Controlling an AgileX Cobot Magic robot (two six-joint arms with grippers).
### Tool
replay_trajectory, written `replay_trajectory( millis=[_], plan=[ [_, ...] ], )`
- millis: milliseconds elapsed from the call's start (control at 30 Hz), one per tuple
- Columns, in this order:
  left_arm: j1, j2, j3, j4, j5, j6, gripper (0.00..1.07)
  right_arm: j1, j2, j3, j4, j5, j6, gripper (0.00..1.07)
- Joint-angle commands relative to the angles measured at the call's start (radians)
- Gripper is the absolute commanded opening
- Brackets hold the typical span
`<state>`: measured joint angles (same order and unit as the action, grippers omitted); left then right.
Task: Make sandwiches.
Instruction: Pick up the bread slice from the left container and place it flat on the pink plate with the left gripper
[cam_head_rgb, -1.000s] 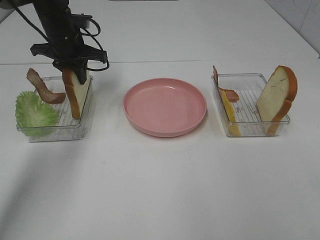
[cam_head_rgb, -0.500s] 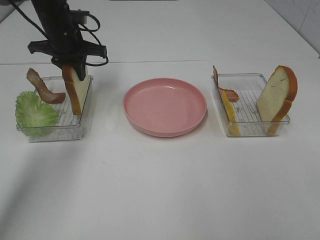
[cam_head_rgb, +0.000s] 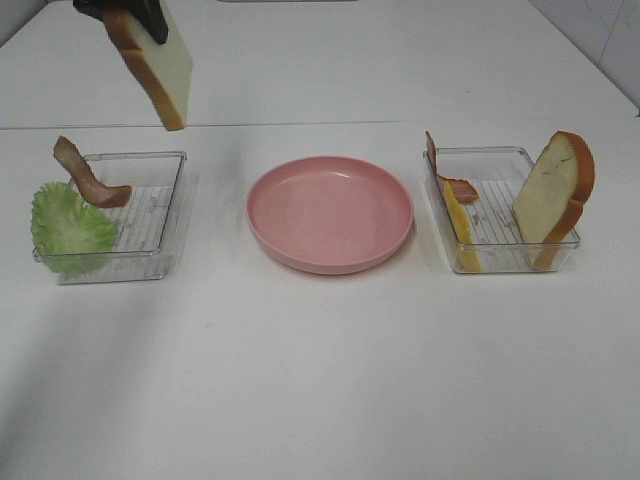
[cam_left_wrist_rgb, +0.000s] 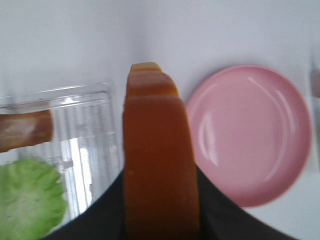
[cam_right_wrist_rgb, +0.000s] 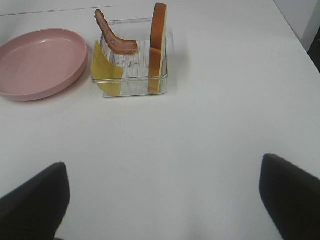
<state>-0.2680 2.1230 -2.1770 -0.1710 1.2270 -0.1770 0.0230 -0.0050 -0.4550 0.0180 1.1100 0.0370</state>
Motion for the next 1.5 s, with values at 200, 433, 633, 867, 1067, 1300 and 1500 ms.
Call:
replay_trajectory(
  millis=[200,433,633,867,1067,1300,1500],
  plan=[
    [-0.023,0.138,0.000,-0.453,-0.108,0.144,0.00,-0.005,-0.032,0.003,-0.004,-0.010,-0.010,0.96],
    [-0.080,0.224,0.000,-0.513,-0.203,0.150,0.00,-0.005,-0.031,0.003,-0.004,-0.010,-0.010,0.96],
    [-0.147,0.292,0.000,-0.513,-0.299,0.149,0.00,-0.005,-0.031,0.003,-0.004,-0.010,-0.010,0.96],
    [-0.199,0.361,0.000,-0.514,-0.372,0.135,0.00,-0.005,-0.031,0.003,-0.004,-0.010,-0.010,0.96],
    [-0.204,0.402,0.000,-0.510,-0.349,0.091,0.00,-0.005,-0.031,0.003,-0.004,-0.010,-0.010,0.96],
    [-0.204,0.419,0.000,-0.496,-0.335,0.072,0.00,-0.005,-0.031,0.003,-0.004,-0.010,-0.010,0.96],
    [-0.204,0.421,-0.001,-0.452,-0.324,0.033,0.21,-0.005,-0.031,0.003,-0.004,-0.010,-0.010,0.96]
  ],
)
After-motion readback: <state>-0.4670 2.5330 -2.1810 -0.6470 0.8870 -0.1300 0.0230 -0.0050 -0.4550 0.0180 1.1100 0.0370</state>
